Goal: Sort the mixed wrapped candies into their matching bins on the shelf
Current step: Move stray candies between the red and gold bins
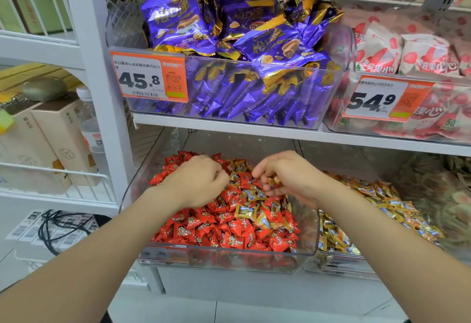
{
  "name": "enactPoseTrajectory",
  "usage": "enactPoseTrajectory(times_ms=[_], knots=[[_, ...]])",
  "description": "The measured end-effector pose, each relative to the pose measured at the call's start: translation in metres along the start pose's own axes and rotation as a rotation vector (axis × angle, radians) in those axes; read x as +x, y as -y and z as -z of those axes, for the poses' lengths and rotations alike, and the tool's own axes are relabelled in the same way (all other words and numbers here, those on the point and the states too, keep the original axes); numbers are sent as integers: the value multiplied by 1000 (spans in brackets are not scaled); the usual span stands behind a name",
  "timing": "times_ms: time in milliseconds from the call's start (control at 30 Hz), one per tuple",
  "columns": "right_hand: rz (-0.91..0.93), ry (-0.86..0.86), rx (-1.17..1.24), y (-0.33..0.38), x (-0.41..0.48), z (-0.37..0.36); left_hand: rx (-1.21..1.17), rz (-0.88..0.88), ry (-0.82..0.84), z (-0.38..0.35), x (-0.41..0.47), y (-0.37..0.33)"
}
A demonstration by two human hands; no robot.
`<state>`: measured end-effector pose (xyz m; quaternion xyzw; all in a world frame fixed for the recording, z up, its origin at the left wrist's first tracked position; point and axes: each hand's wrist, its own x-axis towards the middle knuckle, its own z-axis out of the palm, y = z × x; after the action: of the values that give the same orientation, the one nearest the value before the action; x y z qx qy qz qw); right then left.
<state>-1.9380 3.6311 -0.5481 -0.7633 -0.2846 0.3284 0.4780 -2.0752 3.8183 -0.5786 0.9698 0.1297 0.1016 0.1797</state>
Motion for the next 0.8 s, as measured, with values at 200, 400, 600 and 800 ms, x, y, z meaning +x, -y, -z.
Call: enactPoseTrajectory(times_ms=[200,400,600,800], knots=[[282,80,-716,7,-11,6,-12,-34,-96,-12,8,-4],[355,202,-1276,6,-25,12,-6,-125,181,-17,12,-7],[380,173,-1387,-1,-25,12,-14,-153,303,-11,7,-3],[487,23,-1191,-1,-17,23,33,-130,368,1,-1,7]])
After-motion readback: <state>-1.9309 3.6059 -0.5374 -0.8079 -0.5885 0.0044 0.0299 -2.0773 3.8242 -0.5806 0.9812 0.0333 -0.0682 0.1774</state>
